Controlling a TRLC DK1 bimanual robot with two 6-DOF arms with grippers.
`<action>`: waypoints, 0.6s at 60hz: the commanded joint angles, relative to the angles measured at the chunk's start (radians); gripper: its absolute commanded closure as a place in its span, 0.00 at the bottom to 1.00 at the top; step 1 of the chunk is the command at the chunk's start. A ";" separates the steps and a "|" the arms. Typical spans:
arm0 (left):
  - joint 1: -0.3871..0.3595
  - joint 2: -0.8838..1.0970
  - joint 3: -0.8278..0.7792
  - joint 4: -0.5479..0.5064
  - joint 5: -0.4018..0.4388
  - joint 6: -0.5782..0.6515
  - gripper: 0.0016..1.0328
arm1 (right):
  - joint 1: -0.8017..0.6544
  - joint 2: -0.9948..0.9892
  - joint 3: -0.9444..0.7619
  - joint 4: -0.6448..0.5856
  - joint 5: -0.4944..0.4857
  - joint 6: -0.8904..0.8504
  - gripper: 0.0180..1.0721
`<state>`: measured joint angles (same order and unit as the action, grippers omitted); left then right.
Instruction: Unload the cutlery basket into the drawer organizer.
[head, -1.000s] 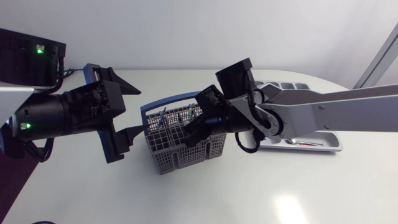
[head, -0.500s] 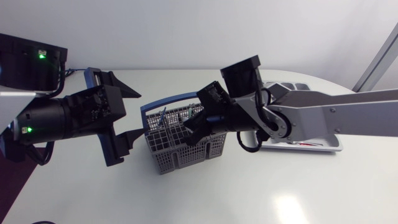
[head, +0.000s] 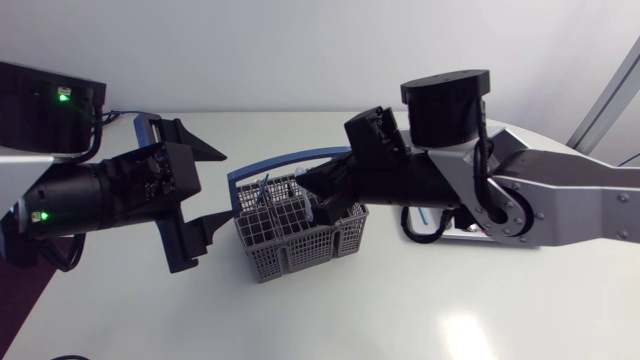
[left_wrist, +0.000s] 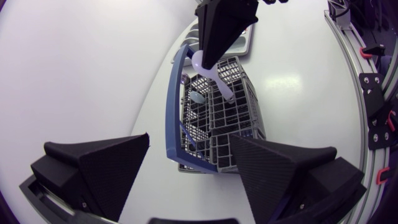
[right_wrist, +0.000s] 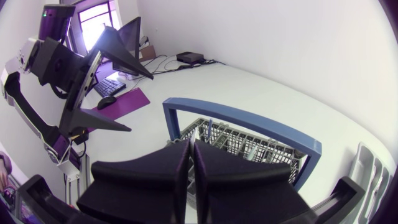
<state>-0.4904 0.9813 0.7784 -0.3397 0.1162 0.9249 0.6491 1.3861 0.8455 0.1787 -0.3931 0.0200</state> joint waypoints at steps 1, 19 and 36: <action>-0.008 -0.013 -0.033 -0.001 0.010 -0.024 0.04 | -0.011 -0.025 -0.034 0.016 -0.010 0.040 0.94; -0.023 -0.012 -0.037 -0.001 0.010 -0.037 0.04 | -0.045 -0.124 -0.057 0.031 -0.064 0.072 0.94; -0.048 -0.012 -0.041 -0.048 0.010 -0.043 0.04 | -0.180 -0.325 -0.057 -0.186 -0.067 0.012 0.94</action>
<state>-0.5308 0.9798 0.7635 -0.3767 0.1196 0.9081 0.5152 1.1183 0.8085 0.0410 -0.4534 0.0528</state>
